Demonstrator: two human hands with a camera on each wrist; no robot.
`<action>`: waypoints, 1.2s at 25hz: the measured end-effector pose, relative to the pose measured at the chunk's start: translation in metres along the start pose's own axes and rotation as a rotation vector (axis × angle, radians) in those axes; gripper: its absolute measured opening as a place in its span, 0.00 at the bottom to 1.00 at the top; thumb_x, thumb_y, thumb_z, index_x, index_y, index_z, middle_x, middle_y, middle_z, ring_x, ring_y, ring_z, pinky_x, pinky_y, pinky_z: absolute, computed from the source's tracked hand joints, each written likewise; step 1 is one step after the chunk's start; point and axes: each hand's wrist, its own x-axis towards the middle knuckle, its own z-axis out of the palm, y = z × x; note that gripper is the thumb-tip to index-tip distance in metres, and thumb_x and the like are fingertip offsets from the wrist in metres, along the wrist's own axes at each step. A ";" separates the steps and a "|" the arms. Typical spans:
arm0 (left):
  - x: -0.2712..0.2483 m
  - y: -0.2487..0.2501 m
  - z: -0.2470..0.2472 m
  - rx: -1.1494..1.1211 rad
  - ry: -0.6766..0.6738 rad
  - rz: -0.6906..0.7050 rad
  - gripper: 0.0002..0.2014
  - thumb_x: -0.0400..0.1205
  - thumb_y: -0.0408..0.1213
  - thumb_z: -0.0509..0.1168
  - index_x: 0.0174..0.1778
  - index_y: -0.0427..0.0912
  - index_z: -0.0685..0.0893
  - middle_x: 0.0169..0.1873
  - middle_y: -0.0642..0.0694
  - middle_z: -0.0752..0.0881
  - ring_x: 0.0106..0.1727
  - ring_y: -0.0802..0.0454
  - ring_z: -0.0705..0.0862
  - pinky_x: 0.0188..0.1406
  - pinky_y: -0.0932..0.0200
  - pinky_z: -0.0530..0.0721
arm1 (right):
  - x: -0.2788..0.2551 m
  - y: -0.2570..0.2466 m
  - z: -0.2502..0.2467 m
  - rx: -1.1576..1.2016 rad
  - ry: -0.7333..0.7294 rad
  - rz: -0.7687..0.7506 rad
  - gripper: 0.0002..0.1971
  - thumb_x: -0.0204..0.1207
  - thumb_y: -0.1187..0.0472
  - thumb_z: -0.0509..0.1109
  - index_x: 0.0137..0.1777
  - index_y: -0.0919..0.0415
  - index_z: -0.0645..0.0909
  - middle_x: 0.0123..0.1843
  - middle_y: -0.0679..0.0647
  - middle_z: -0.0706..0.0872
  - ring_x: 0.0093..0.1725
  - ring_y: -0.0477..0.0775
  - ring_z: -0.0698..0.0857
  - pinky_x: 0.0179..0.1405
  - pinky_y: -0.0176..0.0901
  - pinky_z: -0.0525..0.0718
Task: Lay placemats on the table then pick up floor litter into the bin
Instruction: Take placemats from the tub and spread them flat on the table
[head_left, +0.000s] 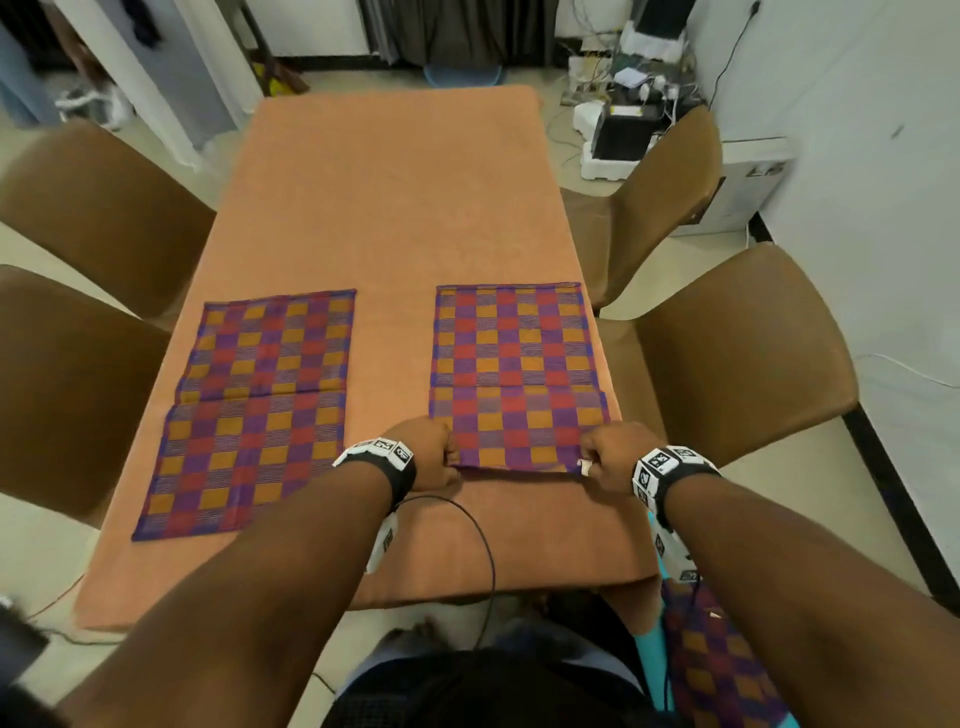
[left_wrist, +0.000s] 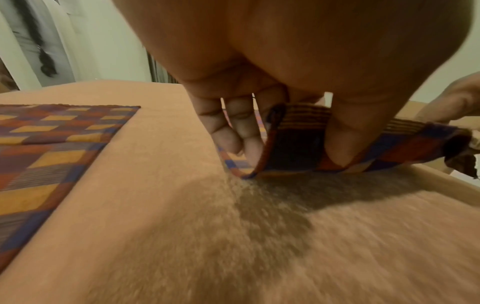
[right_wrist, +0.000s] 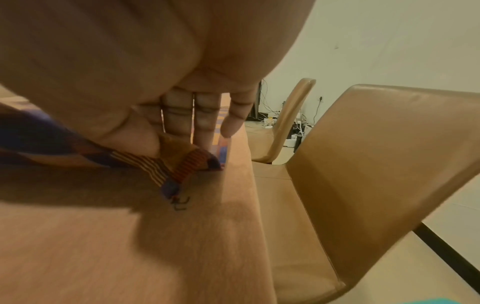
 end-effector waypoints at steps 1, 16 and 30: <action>-0.006 0.002 0.006 -0.021 -0.047 -0.001 0.13 0.73 0.53 0.74 0.43 0.47 0.90 0.42 0.51 0.90 0.45 0.47 0.87 0.49 0.51 0.89 | -0.008 -0.005 0.006 0.008 -0.033 0.035 0.09 0.75 0.49 0.70 0.39 0.51 0.75 0.45 0.54 0.87 0.46 0.61 0.83 0.39 0.42 0.71; -0.041 0.084 0.077 0.050 -0.114 0.321 0.09 0.77 0.50 0.68 0.38 0.49 0.85 0.39 0.51 0.88 0.43 0.46 0.86 0.42 0.53 0.86 | -0.169 -0.075 0.099 0.331 -0.140 0.458 0.18 0.73 0.38 0.66 0.52 0.50 0.82 0.50 0.54 0.86 0.50 0.61 0.85 0.46 0.47 0.75; 0.038 0.377 0.207 0.200 -0.378 0.552 0.14 0.77 0.59 0.72 0.50 0.55 0.88 0.51 0.55 0.89 0.56 0.52 0.85 0.58 0.54 0.83 | -0.313 0.070 0.316 0.784 -0.234 0.775 0.21 0.67 0.40 0.65 0.51 0.53 0.84 0.54 0.58 0.88 0.54 0.64 0.87 0.53 0.49 0.86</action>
